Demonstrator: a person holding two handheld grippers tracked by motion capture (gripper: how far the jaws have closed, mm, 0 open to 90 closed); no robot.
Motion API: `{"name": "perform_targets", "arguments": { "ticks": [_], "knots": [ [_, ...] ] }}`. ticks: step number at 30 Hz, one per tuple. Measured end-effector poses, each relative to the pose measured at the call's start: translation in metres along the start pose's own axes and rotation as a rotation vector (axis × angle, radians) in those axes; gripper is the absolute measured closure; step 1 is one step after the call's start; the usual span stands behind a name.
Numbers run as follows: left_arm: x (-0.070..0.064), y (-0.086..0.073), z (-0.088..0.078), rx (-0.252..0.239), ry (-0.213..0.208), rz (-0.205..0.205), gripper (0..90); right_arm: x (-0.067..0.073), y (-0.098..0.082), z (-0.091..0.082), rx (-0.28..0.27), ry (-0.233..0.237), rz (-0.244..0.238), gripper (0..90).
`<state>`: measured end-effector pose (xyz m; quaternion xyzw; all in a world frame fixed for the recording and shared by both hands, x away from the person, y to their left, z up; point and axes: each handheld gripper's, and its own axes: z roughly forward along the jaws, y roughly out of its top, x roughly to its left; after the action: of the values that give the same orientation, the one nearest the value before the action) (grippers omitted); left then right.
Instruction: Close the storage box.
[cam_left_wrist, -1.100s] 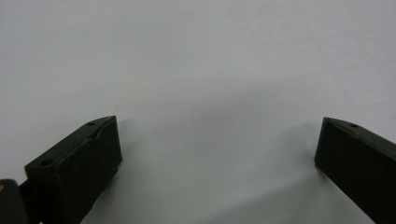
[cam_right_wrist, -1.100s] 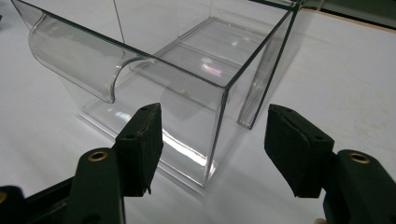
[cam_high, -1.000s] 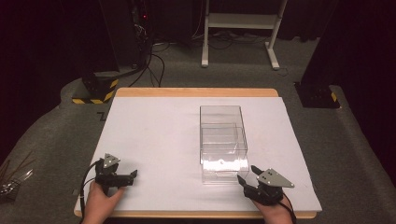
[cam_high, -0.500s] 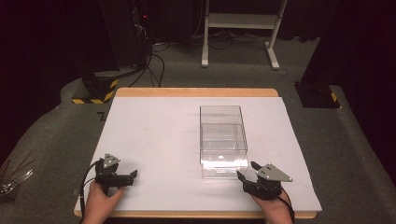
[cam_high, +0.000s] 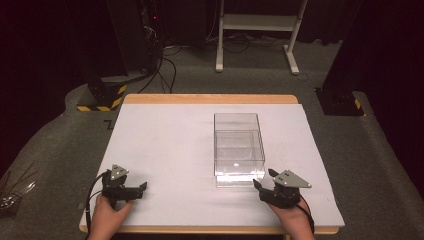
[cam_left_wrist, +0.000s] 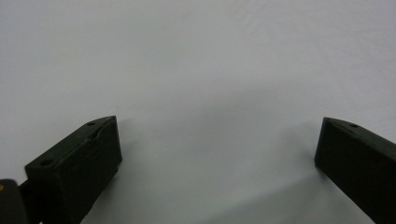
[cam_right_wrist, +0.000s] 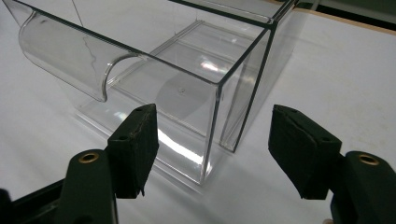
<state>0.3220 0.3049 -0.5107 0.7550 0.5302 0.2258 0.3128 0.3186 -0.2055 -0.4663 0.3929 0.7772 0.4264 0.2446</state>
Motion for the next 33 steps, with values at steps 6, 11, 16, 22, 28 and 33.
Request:
{"name": "perform_targets", "arguments": {
  "ticks": [6,11,16,22,28,33],
  "knots": [
    [0.0,0.0,0.0,0.0,-0.001,-0.001,0.6,-0.005,0.004,0.007,0.004,0.0,0.003,33.4],
    [0.0,0.0,0.0,0.0,0.0,0.0,0.6,-0.008,0.007,0.01,0.006,0.002,0.011,33.0],
    [0.0,0.0,0.0,0.0,-0.001,-0.001,0.6,-0.011,0.009,0.016,0.006,0.001,0.016,33.0],
    [0.0,0.0,0.0,0.0,0.0,-0.001,0.6,-0.014,0.012,0.02,0.006,-0.003,0.022,33.1],
    [0.0,0.0,0.0,0.0,0.0,-0.001,0.6,-0.018,0.015,0.027,0.007,-0.012,0.035,33.1],
    [0.0,0.0,0.0,0.0,0.0,-0.001,0.6,-0.021,0.017,0.031,0.008,-0.018,0.044,33.1]
  ]
}}
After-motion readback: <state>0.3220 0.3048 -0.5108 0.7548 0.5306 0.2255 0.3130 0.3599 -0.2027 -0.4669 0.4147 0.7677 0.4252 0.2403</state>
